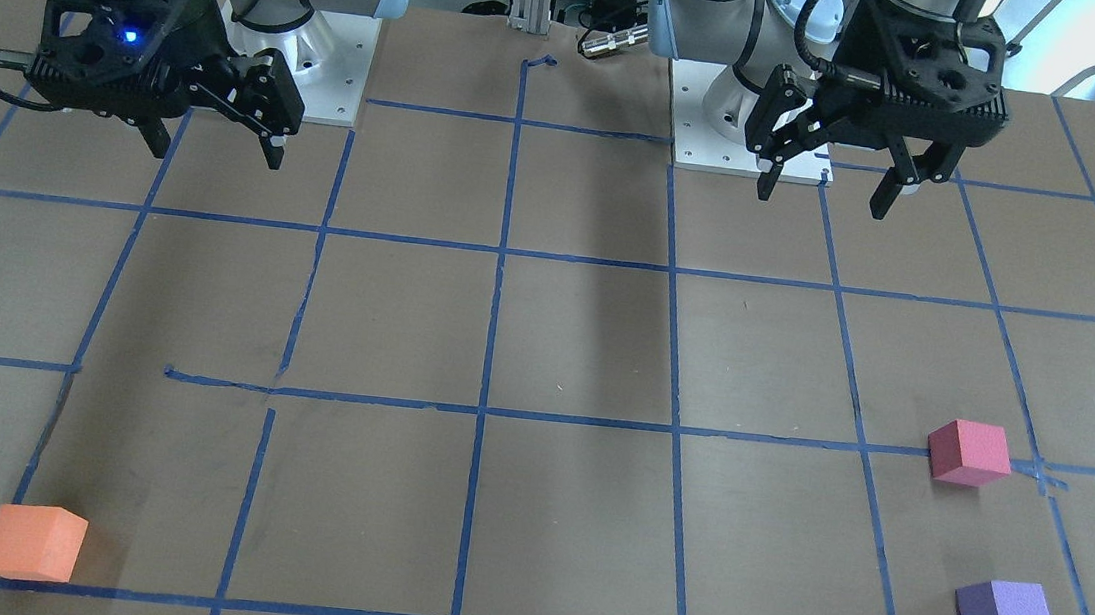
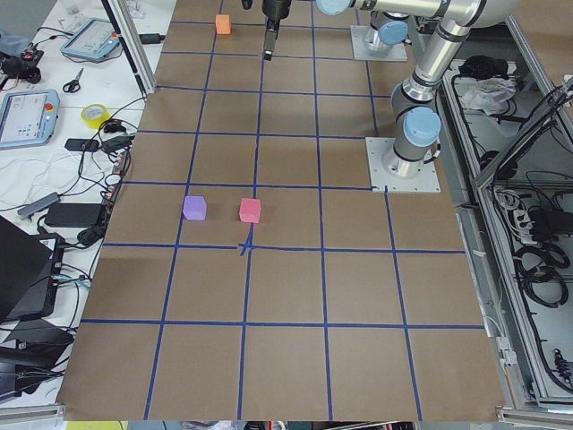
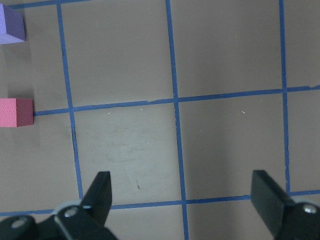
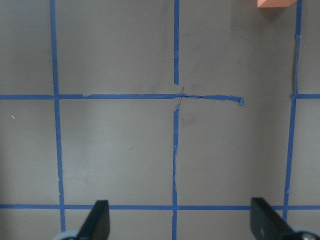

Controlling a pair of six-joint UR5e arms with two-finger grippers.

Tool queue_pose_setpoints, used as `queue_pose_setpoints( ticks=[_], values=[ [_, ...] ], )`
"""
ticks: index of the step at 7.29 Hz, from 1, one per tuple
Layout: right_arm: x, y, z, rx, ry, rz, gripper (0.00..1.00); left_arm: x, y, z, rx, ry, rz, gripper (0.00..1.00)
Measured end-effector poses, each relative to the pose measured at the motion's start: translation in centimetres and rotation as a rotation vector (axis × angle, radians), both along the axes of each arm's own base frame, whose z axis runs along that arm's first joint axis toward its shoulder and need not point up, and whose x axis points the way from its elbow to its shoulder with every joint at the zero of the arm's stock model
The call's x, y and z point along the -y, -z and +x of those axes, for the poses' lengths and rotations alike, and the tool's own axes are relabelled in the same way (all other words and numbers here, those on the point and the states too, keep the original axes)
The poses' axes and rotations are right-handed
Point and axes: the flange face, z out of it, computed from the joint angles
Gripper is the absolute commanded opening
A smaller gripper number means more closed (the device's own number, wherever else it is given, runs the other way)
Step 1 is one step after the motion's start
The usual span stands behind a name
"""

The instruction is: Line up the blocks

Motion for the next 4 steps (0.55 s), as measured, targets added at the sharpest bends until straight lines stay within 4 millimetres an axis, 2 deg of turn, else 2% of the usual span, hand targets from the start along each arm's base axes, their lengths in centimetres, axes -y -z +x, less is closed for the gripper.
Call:
queue_pose_setpoints(
  ticks=[4],
  values=[
    [-0.03,0.14,-0.01,-0.013,-0.01,0.005,1.0,-0.01,-0.01,0.0,0.0,0.0,0.0,1.0]
  ],
)
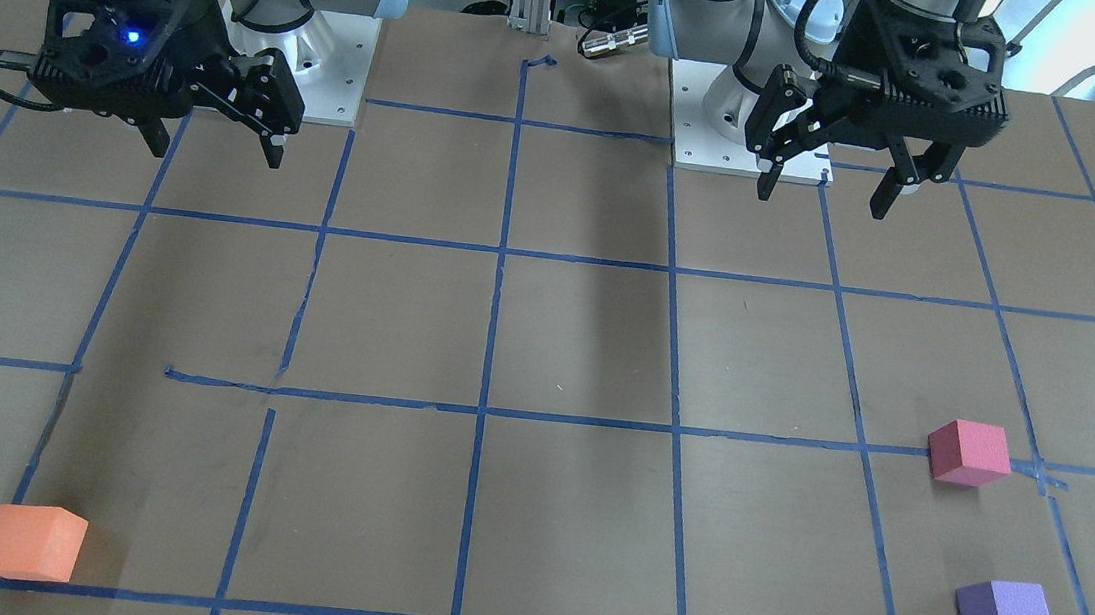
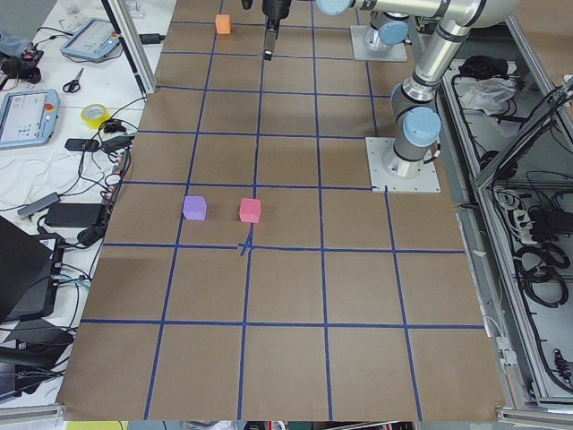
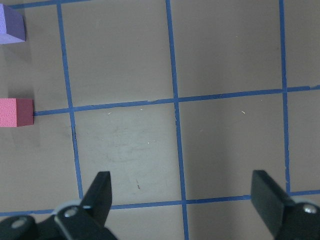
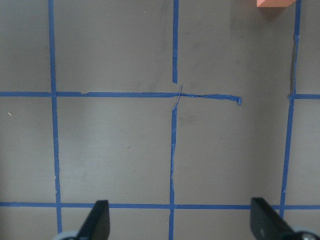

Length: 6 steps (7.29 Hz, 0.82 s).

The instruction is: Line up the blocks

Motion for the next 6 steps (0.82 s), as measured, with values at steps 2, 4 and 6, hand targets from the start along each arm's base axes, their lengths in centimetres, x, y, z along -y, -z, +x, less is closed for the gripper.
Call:
queue_pose_setpoints(
  ticks=[2,4,6],
  values=[
    [0.1,0.0,0.1,0.006,-0.008,-0.001,1.0,0.0,-0.1,0.0,0.0,0.0,-0.001,1.0],
    [0.4,0.3,0.2,0.011,-0.02,0.001,1.0,0.0,-0.1,0.0,0.0,0.0,-0.001,1.0],
    [1.0,1.1,0.0,0.0,-0.02,0.012,1.0,0.0,-0.1,0.0,0.0,0.0,-0.001,1.0]
  ],
)
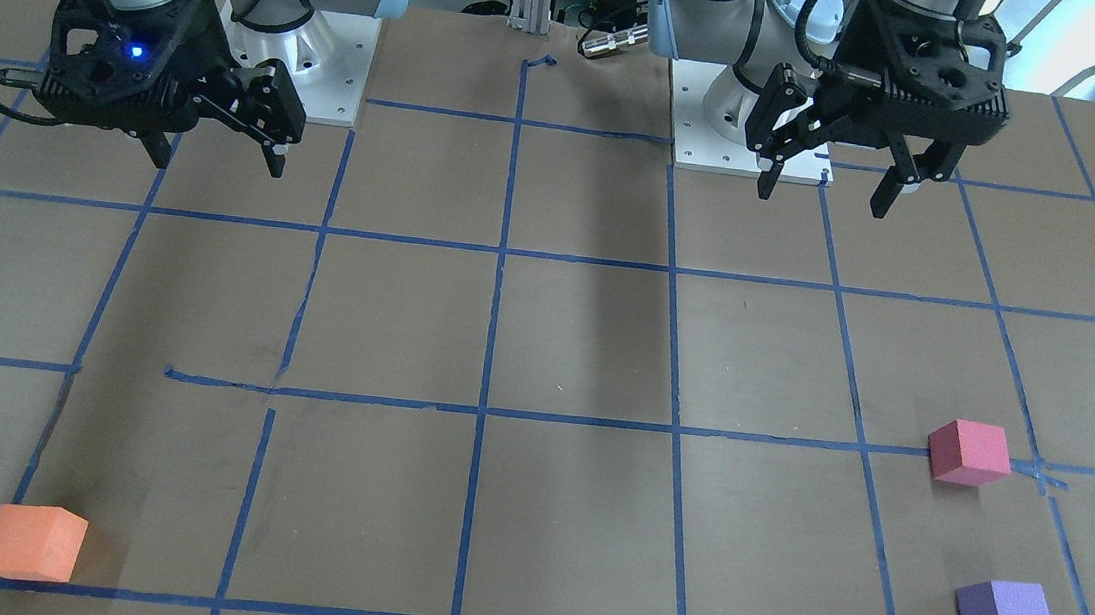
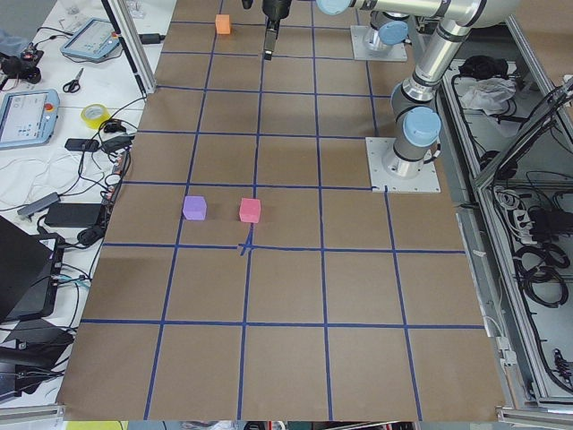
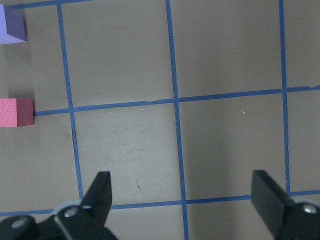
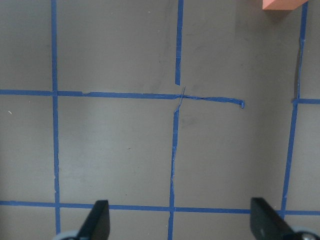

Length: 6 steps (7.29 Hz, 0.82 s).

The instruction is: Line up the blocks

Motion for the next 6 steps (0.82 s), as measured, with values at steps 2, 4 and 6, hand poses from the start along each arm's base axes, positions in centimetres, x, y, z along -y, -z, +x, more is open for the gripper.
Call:
queue_pose_setpoints(
  ticks=[2,4,6],
  values=[
    [1.7,1.9,-1.2,-0.003,0.009,0.024,1.0,0.0,0.0,0.0,0.0,0.0,0.0,1.0],
    [5.8,4.7,-5.7,0.003,-0.102,-0.014,1.0,0.0,0.0,0.0,0.0,0.0,0.0,1.0],
    [10.5,9.0,-10.5,-0.014,-0.163,-0.075,1.0,0.0,0.0,0.0,0.0,0.0,0.0,1.0]
  ],
)
